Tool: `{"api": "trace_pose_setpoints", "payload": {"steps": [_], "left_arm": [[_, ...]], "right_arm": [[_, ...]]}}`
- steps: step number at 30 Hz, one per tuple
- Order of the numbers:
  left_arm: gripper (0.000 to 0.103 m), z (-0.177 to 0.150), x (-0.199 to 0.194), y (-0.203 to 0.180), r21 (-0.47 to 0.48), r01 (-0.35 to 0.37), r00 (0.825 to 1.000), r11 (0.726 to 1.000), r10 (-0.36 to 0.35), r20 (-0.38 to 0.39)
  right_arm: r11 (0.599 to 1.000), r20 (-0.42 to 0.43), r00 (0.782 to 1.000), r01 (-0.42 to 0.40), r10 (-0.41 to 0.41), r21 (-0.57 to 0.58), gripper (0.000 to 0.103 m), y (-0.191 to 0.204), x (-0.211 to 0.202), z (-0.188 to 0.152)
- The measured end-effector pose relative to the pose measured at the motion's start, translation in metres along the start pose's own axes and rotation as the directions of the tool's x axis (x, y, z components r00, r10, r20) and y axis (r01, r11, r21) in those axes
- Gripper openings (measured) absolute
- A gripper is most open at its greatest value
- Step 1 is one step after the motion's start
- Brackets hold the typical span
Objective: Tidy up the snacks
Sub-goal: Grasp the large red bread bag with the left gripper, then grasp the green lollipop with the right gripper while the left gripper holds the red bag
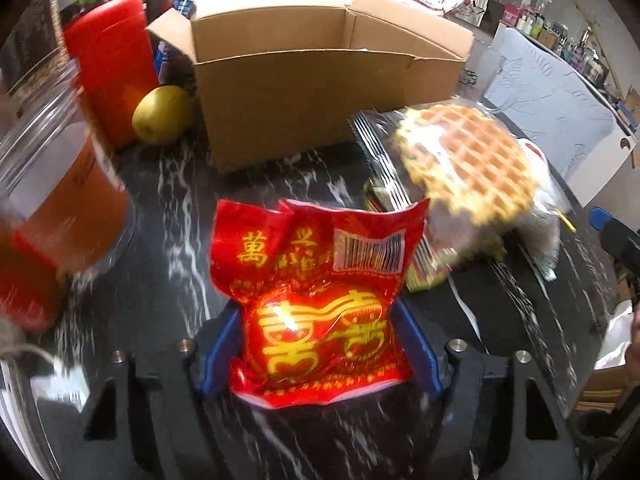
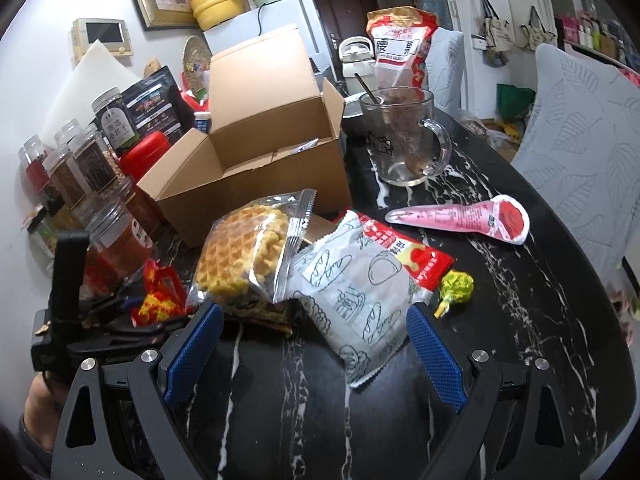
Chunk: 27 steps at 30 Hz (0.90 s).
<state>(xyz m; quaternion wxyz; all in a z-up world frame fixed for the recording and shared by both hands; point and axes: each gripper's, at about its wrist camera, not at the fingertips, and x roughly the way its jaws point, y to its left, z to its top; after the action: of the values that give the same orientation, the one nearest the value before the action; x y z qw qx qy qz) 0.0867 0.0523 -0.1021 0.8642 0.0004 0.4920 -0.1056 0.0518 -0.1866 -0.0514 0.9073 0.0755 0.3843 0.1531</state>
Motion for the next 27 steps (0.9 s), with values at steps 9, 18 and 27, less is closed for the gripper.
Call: {"api": "trace_pose_setpoints", "payload": {"steps": [9,18,27], "left_arm": [[0.069,-0.018,-0.006,-0.007,-0.017,-0.006,1.000,1.000,0.006,0.025],[0.095,-0.027,-0.002,-0.027,0.005,-0.094,0.994,0.996,0.093,0.054],[0.073,-0.037,-0.013,-0.022,-0.082,-0.113,0.986,0.990,0.121,0.113]], "right_arm": [[1.000,-0.015,1.000,-0.006,0.006,0.013,0.094,-0.003,-0.007,-0.015],[0.999,-0.023,1.000,0.019,-0.018,0.028,0.094,-0.011,-0.011,-0.024],[0.997,-0.021,0.999,0.033,-0.032,0.069,0.094,-0.023,-0.013,-0.027]]}}
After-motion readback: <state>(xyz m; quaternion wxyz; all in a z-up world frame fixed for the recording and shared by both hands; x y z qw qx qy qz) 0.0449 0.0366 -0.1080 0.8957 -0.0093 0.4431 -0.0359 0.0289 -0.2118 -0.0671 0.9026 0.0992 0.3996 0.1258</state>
